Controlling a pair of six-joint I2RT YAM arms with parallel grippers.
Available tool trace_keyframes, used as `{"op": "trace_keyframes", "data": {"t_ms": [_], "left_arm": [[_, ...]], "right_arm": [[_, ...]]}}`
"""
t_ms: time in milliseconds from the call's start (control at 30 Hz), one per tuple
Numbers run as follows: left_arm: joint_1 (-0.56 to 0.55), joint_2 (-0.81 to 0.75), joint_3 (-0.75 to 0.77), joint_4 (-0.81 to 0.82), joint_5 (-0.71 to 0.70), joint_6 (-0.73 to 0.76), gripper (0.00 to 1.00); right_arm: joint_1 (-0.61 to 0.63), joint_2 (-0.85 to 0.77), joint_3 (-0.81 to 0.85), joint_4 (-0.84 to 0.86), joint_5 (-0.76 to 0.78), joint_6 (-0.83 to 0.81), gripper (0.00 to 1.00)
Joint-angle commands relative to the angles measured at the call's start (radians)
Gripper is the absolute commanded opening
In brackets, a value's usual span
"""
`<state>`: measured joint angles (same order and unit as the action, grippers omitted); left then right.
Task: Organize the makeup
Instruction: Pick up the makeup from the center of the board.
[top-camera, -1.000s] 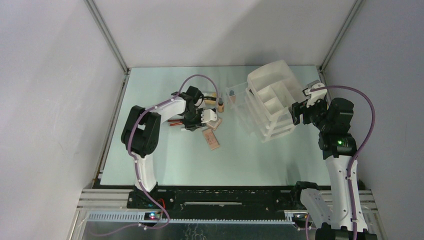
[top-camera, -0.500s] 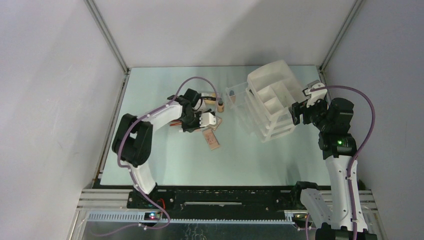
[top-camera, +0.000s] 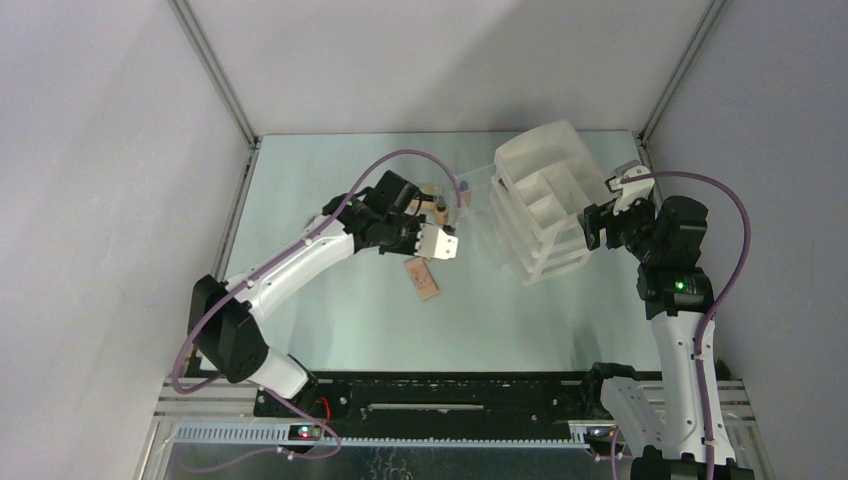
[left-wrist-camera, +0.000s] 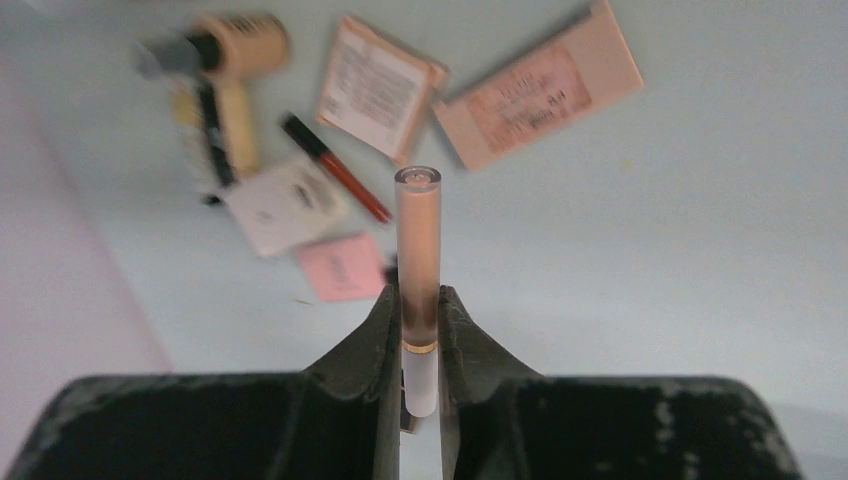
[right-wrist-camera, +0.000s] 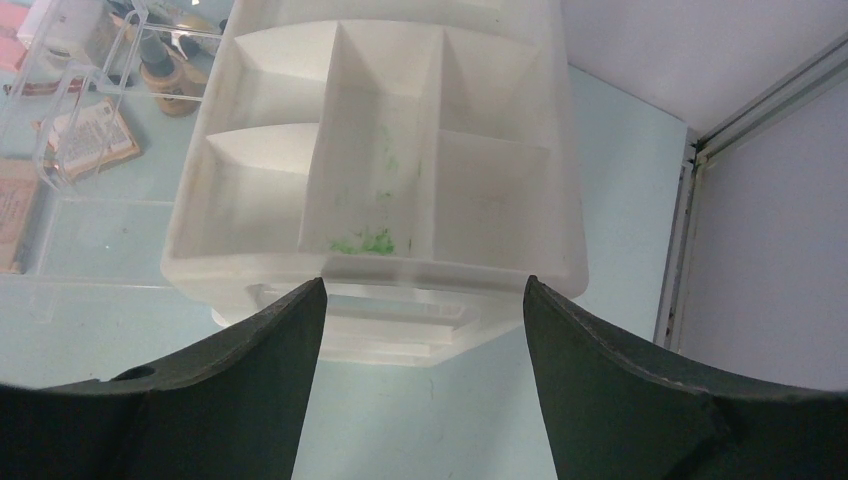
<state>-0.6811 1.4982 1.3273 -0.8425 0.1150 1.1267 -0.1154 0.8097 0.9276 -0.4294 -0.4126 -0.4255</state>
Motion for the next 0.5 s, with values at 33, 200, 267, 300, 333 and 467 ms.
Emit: {"op": "trace_keyframes", "data": {"t_ms": [33, 200, 267, 300, 333, 467], "left_arm": [[-0.073, -0.031, 0.169, 0.049, -0.028, 0.226, 0.00], [-0.127, 0.062, 0.343, 0.030, -0.061, 0.308, 0.01], [-0.142, 0.101, 0.392, 0.031, -0.058, 0.346, 0.02], [-0.148, 0.120, 0.413, 0.034, -0.060, 0.363, 0.02], [-0.157, 0.140, 0.431, 0.035, -0.062, 0.382, 0.03], [-0.188, 0.235, 0.516, 0.043, -0.083, 0.440, 0.04]], "right_arm": [[0.005, -0.018, -0.006, 0.032, -0.002, -0.014, 0.81], [0.005, -0.022, -0.006, 0.032, -0.002, -0.016, 0.81], [0.006, -0.023, -0.006, 0.033, 0.002, -0.018, 0.81], [0.006, -0.026, -0.006, 0.031, 0.003, -0.018, 0.81], [0.006, -0.027, -0.006, 0.033, 0.004, -0.019, 0.81], [0.005, -0.029, -0.006, 0.033, 0.003, -0.018, 0.81]]}}
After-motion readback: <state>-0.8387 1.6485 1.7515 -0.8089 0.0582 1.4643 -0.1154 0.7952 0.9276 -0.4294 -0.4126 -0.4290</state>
